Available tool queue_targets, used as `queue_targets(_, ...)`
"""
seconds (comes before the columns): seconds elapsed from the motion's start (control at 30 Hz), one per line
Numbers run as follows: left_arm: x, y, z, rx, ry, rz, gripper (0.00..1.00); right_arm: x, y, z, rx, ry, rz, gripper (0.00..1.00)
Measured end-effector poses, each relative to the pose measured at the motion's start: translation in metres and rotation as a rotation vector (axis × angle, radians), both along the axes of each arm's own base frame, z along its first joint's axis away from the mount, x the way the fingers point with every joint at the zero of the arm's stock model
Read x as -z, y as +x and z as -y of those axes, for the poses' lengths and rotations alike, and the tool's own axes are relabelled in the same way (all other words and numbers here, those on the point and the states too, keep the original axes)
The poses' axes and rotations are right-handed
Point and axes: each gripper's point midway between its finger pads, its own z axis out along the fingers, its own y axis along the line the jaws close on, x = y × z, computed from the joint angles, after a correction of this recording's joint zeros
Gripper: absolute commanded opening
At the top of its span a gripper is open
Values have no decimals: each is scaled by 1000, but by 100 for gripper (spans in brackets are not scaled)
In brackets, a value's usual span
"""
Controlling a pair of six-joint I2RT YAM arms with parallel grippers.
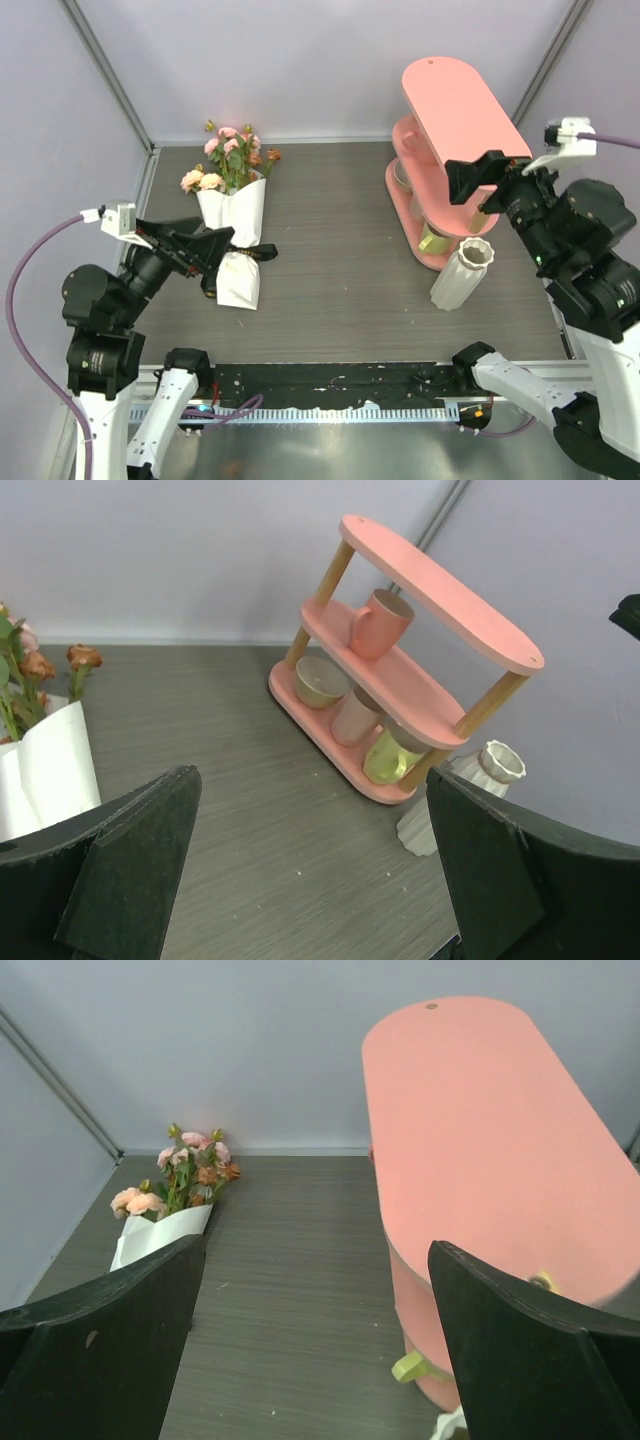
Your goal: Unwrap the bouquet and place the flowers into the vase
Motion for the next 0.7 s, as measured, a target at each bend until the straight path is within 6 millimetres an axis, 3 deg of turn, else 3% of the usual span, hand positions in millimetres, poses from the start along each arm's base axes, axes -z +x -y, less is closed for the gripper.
queue_targets(0.13, 21, 21, -1, -21, 3, -116, 100, 3, 24, -28, -78, -15, -54, 100)
queue_targets(0.27, 59, 49, -6, -83, -2, -294, 100, 28, 52, -84, -204, -41, -153, 100)
queue_targets(0.37, 90, 58, -16, -162, -19, -397, 100, 62, 62, -150, -315, -104, -237, 100)
queue_targets(0.47, 121, 56, -28, -245, -34, -473, 100, 104, 53, -219, -433, -188, -313, 100)
queue_targets(0.57, 147, 50, -39, -319, -50, -530, 100, 146, 41, -271, -524, -235, -362, 100)
queue_targets(0.7, 170, 50, -49, -395, -70, -619, 100, 197, 28, -290, -565, -241, -429, 100)
